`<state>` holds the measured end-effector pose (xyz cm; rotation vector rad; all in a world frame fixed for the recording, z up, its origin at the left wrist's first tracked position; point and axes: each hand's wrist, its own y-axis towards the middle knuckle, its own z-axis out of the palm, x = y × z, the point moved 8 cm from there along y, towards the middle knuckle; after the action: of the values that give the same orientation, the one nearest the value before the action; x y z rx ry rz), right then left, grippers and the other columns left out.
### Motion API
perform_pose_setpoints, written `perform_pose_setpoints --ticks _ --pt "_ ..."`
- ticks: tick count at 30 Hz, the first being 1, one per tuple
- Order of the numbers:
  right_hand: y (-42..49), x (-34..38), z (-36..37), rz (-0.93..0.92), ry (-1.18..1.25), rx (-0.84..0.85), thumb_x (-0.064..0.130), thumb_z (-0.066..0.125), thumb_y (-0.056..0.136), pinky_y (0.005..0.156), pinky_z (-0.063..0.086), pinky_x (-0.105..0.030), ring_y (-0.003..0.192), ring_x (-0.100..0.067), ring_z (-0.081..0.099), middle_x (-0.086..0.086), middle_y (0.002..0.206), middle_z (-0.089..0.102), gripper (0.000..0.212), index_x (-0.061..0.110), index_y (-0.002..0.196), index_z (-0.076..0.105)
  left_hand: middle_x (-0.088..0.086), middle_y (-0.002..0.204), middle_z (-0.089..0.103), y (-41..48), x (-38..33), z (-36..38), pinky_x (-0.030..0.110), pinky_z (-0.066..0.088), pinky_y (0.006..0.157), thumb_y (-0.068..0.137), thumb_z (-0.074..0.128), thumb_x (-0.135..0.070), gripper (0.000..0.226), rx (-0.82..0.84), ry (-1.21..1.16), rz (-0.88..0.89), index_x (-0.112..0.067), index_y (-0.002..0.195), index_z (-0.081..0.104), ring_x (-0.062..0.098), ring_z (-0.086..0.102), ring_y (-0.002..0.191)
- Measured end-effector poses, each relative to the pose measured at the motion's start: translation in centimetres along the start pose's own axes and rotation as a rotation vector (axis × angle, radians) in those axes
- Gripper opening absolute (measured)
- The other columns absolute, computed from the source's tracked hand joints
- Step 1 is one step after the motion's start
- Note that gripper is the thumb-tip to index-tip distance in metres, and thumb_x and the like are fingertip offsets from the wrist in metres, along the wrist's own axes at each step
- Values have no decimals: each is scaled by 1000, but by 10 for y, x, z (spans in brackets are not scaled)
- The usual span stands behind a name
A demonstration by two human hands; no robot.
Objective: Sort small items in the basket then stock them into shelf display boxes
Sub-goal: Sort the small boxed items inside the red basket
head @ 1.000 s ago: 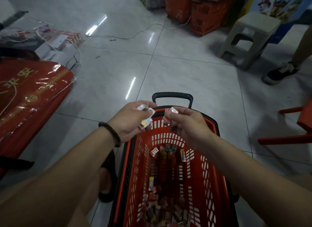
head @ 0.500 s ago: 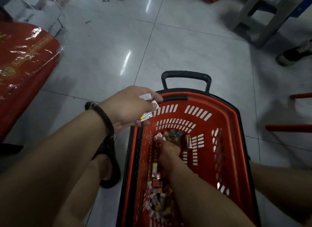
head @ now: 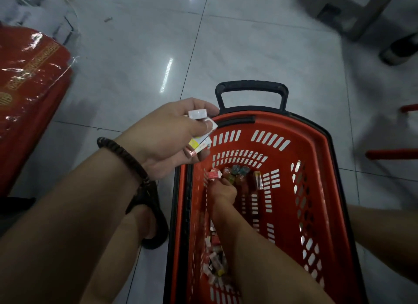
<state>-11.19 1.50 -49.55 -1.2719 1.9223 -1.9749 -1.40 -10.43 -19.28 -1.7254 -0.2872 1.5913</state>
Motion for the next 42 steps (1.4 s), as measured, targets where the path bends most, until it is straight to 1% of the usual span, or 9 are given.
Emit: perform_pose_setpoints --ticks 4,10,16,22,26,30,33,37,42 --pt "-52 45 -16 -205 2 130 32 72 99 90 64 -43 92 -21 77 2 97 80 15 22 107 79 16 120 64 -4 0 9 36 58 70 106 55 -7 21 33 -170 -37 -15 117 71 28 64 100" --pt "-202 190 -48 -648 40 497 29 59 108 48 48 -19 53 -6 61 4 67 66 37 -5 106 73 17 111 62 -10 -4 22 38 56 64 105 54 -5 18 49 -369 -2 -14 109 69 30 60 94" --pt "-263 226 -60 -820 -308 581 34 75 98 52 51 -17 60 -11 70 1 74 74 30 4 94 78 20 117 68 -22 -8 36 46 57 80 104 54 -2 20 17 -335 95 -12 113 68 34 67 100" --pt "-261 225 -68 -645 -276 562 28 78 96 44 48 -19 53 -14 70 -9 76 77 26 2 97 80 24 127 69 -30 -9 46 44 59 76 98 46 0 32 35 -439 81 -6 122 66 37 67 107" --pt "-249 229 -69 -615 -40 524 13 70 94 52 46 -26 58 -17 64 -5 71 72 15 0 97 76 19 119 70 -34 -12 49 39 51 72 104 36 -13 31 20 -512 101 -10 118 63 31 63 95" --pt "-220 224 -90 -519 250 511 13 52 108 65 55 -39 83 -32 77 -18 103 79 16 4 120 59 21 114 72 -37 -12 39 38 51 68 106 42 -18 24 -69 -513 106 -10 115 63 30 62 94" --pt "-174 189 -106 -395 212 430 10 54 109 72 62 -37 89 -32 76 -23 112 74 18 6 126 59 22 118 73 -36 -11 33 37 54 65 106 45 -18 22 -66 -485 82 -10 116 62 32 64 96" --pt "-114 118 -113 -102 209 360 -10 59 99 67 58 -28 78 -22 67 -22 106 70 29 -9 128 63 23 118 75 -30 -8 27 39 58 66 105 43 -13 24 -14 -416 43 -10 123 60 37 70 104" --pt "-127 124 -81 -222 243 607 10 63 103 68 57 -26 75 -15 64 -8 93 69 20 -2 118 67 20 115 77 -17 -6 19 35 52 58 106 40 -15 22 15 -306 55 -15 122 56 30 68 87"
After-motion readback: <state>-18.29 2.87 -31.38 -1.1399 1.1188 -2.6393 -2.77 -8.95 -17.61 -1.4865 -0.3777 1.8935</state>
